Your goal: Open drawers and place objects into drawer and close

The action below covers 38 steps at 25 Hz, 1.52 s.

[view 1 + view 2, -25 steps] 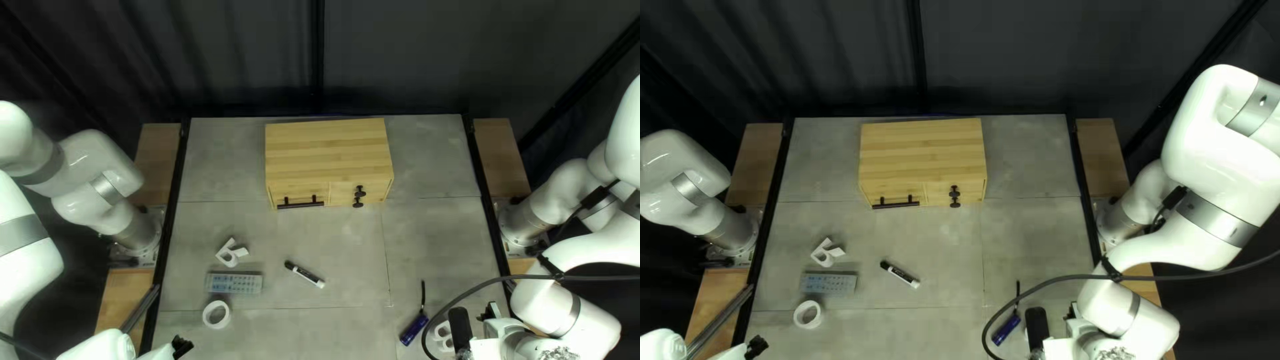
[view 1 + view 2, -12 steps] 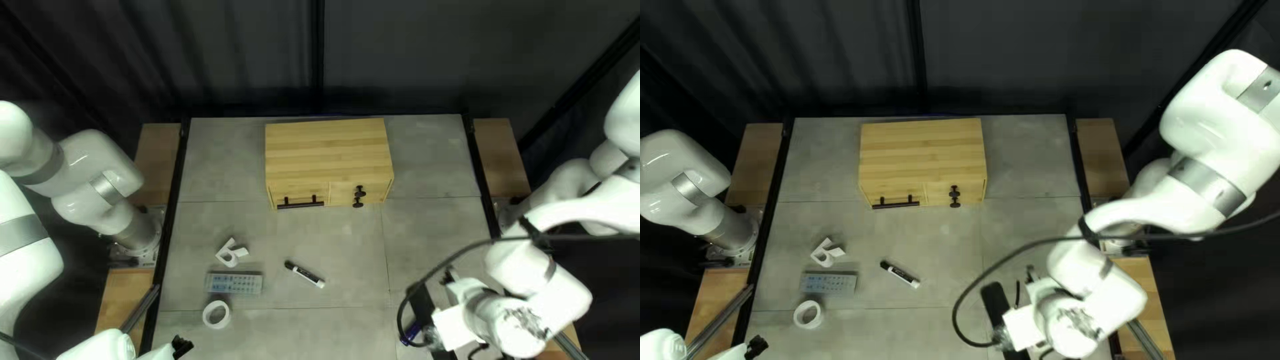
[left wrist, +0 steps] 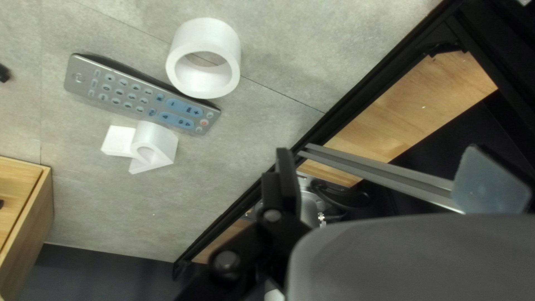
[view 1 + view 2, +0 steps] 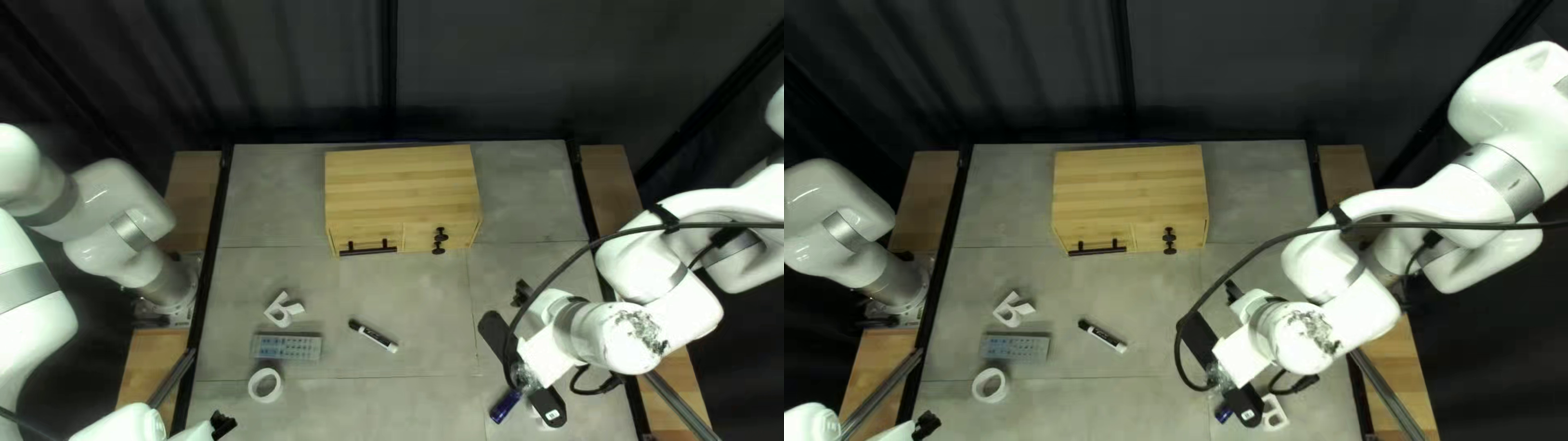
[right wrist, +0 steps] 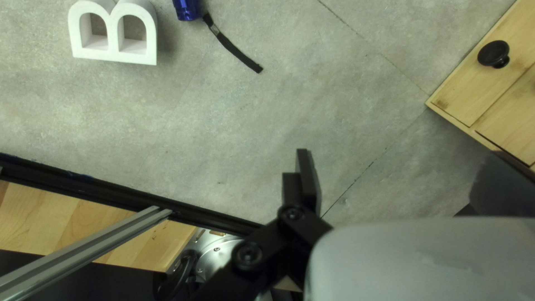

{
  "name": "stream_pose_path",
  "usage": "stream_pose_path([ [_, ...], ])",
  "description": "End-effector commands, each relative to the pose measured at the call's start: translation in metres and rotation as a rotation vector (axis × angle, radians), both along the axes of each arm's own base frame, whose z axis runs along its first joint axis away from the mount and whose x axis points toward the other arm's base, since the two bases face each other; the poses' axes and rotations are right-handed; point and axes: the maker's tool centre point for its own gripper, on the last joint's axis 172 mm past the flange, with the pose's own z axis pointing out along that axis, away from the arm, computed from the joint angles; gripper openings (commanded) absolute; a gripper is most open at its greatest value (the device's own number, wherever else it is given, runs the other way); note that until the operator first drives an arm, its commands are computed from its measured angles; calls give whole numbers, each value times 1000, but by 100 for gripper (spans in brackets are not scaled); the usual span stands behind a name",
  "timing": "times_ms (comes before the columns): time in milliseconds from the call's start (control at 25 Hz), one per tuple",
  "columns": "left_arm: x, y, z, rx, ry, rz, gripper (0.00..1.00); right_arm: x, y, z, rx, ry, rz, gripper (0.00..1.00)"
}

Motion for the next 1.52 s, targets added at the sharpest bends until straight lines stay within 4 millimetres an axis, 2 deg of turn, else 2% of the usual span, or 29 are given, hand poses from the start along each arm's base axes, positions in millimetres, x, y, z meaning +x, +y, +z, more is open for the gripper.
stream_pose_path([
  [40,0,0,0,0,0,0,100,0,0,0,0,0,0,100],
  [320,0,0,0,0,0,0,100,0,0,0,0,0,0,100],
  [480,0,0,0,0,0,0,100,6,-6,-2,-52,-31,173,100],
  [760,0,0,0,0,0,0,100,33,-46,21,-215,-31,499,100],
  [920,0,0,0,0,0,0,100,52,-66,18,-305,28,611,100],
  [1040,0,0,0,0,0,0,100,63,-74,11,-369,102,696,100],
  [1120,0,0,0,0,0,0,100,68,-75,4,-400,151,728,100],
  [1200,0,0,0,0,0,0,100,69,-84,-4,-420,191,653,100],
  [1520,0,0,0,0,0,0,100,69,-84,-4,-420,191,653,100],
])
